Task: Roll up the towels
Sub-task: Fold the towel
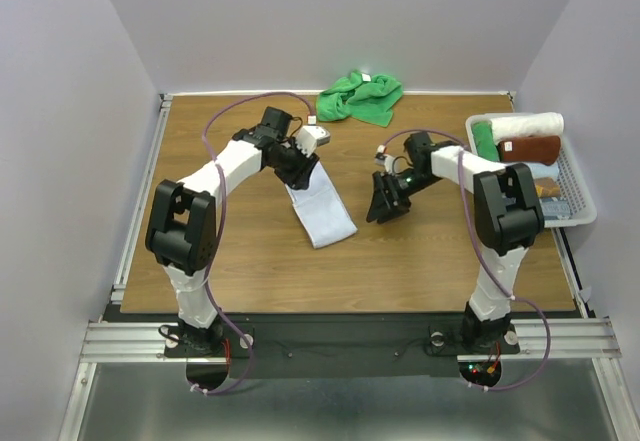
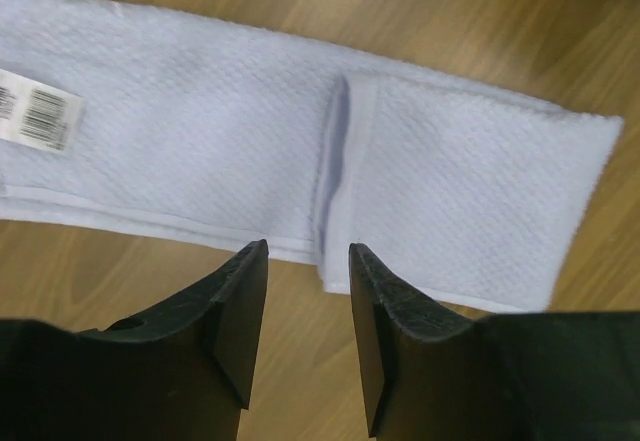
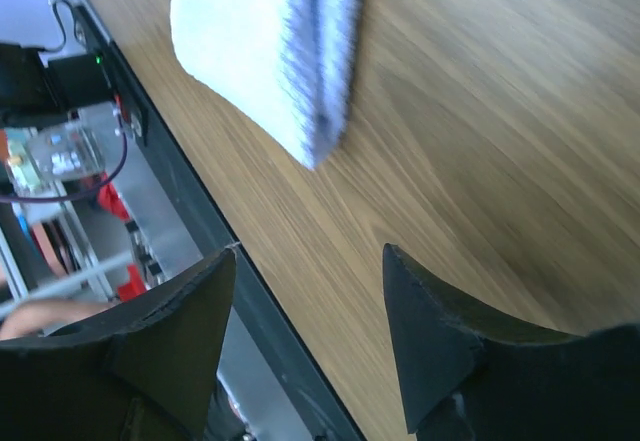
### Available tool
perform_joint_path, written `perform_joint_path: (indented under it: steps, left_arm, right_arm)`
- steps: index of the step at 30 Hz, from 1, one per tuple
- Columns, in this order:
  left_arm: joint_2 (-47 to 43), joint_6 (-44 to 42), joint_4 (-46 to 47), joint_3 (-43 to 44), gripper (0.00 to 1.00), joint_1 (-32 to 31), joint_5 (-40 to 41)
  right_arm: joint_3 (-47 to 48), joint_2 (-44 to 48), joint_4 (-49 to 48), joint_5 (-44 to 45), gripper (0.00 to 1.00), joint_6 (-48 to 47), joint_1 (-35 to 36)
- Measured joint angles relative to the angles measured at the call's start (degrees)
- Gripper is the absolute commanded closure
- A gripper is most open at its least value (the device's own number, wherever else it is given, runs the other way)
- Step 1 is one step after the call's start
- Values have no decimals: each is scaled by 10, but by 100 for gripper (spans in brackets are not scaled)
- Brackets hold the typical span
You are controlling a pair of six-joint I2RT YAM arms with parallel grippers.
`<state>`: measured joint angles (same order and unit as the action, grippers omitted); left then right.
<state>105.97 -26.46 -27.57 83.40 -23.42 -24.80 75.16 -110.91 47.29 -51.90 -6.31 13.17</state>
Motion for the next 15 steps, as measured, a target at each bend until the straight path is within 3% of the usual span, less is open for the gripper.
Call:
perform_joint_path:
  steps: [5,9,15]
  left_arm:
    - [-20,42,29,-59,55,-6,-43]
    - [-10,57,45,-67,56,-8,-57]
    - [49,66,68,-50,58,-7,-67]
  right_arm:
    - [19,-35,-22,-11,36,12,54]
    - [19,-52,-47,-10,43,27,76]
    - [17,-91,-102,-18,69,62,83]
